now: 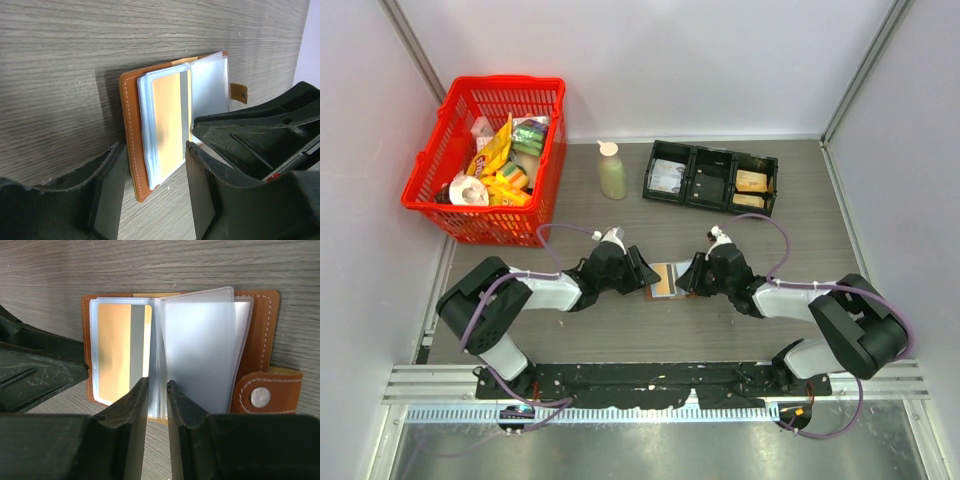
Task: Take the credit cards out of the card holder
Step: Remove the credit card from the card holder.
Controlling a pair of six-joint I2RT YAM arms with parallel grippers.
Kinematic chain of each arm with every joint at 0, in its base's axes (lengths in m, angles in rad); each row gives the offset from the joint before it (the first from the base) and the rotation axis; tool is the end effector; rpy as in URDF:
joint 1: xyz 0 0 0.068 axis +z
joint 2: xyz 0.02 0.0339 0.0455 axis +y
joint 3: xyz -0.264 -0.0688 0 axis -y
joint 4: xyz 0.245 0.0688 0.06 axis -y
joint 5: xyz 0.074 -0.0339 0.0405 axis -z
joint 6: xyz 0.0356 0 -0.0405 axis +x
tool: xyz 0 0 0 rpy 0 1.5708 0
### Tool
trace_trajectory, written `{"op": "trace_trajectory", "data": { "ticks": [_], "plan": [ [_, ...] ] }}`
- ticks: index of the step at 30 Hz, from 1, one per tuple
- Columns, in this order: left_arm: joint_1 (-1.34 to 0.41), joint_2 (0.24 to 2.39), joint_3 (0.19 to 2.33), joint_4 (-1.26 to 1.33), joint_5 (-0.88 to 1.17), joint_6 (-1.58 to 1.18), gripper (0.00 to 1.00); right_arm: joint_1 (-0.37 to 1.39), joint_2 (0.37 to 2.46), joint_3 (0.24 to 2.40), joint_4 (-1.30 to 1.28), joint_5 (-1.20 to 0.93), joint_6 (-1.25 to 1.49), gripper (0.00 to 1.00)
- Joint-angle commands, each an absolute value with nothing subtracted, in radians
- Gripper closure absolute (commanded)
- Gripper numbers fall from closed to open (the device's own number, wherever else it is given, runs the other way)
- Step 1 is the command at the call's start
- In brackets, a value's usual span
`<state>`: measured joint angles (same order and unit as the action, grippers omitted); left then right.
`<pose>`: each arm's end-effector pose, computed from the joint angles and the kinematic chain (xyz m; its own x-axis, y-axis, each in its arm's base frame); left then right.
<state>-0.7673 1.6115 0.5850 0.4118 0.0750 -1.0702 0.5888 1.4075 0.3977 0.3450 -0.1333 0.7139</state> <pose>0.2129 -0.2091 0.1356 -0.8452 -0.4003 -0.3542 -0.0108 0.6753 -0.7374 0.2005 0.1396 0.1310 -0.8051 0.2427 -0.5412 -0.1459 0.8034 0.5773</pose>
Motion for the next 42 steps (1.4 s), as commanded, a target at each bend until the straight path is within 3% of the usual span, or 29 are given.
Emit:
{"op": "trace_trajectory", "data": {
  "ticks": [1, 7, 12, 13, 22, 30, 42],
  "plan": [
    [-0.753, 1.647, 0.591, 0.529, 0.117, -1.118, 0.51, 0.577, 1.451, 0.357, 0.256, -0.127, 0.704, 0.73],
    [-0.739, 1.654, 0.531, 0.702, 0.156, -1.146, 0.69, 0.575, 1.437, 0.351, 0.287, -0.175, 0.687, 0.73],
    [-0.739, 1.648, 0.5, 0.811, 0.19, -1.157, 0.99, 0.575, 1.414, 0.364, 0.304, -0.238, 0.673, 0.73],
    [-0.739, 1.637, 0.488, 0.834, 0.193, -1.16, 1.0, 0.575, 1.411, 0.374, 0.296, -0.242, 0.672, 0.72],
    [-0.741, 1.372, 0.445, 0.614, 0.207, -1.094, 1.0, 0.627, 1.37, 0.457, 0.271, -0.298, 0.652, 0.63],
    [-0.742, 1.132, 0.515, 0.042, 0.037, -0.911, 1.0, 0.672, 1.339, 0.469, 0.273, -0.23, 0.669, 0.6],
    [-0.775, 1.198, 0.594, -0.083, 0.034, -0.85, 1.0, 0.698, 1.523, 0.476, 0.455, -0.299, 0.712, 0.66]
  ]
}}
